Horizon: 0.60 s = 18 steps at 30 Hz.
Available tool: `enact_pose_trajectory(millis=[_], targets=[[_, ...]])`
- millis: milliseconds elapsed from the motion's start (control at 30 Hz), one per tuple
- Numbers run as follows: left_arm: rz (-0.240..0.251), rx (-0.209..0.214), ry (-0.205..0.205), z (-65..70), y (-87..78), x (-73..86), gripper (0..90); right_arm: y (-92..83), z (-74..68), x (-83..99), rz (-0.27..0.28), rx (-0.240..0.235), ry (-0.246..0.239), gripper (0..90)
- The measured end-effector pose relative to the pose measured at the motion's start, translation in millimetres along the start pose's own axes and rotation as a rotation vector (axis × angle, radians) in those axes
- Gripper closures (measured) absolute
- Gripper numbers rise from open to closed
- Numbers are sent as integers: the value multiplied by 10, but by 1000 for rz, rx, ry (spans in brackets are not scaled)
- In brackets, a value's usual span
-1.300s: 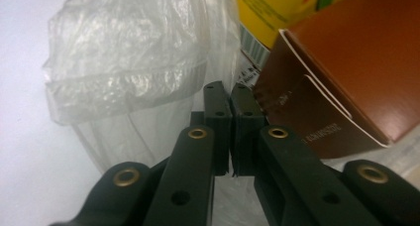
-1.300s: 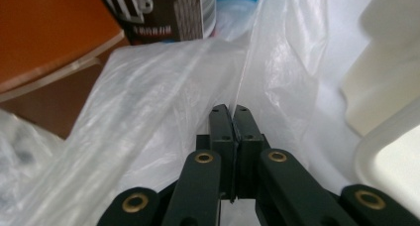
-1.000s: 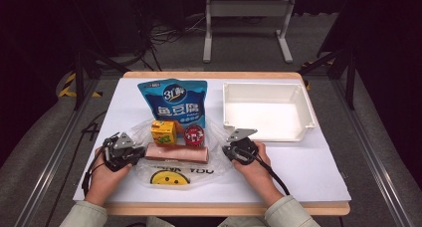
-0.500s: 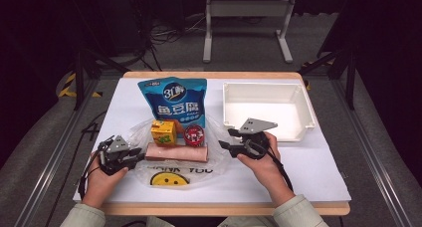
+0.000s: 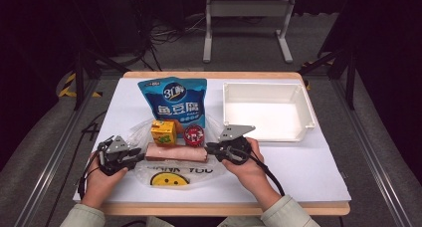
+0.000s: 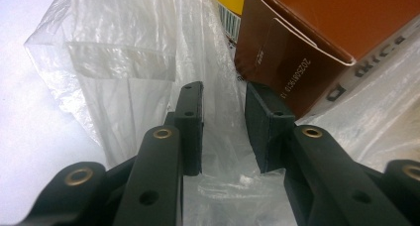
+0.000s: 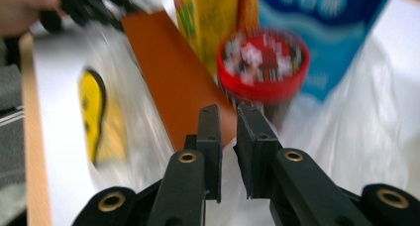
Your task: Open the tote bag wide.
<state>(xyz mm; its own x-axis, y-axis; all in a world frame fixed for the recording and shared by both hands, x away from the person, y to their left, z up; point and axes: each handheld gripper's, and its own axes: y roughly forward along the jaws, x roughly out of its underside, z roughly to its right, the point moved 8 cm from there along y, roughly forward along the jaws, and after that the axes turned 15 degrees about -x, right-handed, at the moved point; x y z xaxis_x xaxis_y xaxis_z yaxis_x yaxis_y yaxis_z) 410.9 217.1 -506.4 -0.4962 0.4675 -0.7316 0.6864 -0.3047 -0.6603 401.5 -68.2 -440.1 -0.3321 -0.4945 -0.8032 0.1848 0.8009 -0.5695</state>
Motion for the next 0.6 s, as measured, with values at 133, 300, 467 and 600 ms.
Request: enact_pose_trajectory(millis=[133,300,467,600], targets=[[-6,10,-4,12,-16,8,671,-5,51,226,-41,-1,31,763],[-3,14,-4,28,-39,6,608,94,34,469,-135,-13,25,582],[6,25,-5,33,-50,31,559,210,-5,591,-219,-20,-5,397],[13,39,-22,38,-60,52,537,214,-7,613,-232,-7,-17,414]])
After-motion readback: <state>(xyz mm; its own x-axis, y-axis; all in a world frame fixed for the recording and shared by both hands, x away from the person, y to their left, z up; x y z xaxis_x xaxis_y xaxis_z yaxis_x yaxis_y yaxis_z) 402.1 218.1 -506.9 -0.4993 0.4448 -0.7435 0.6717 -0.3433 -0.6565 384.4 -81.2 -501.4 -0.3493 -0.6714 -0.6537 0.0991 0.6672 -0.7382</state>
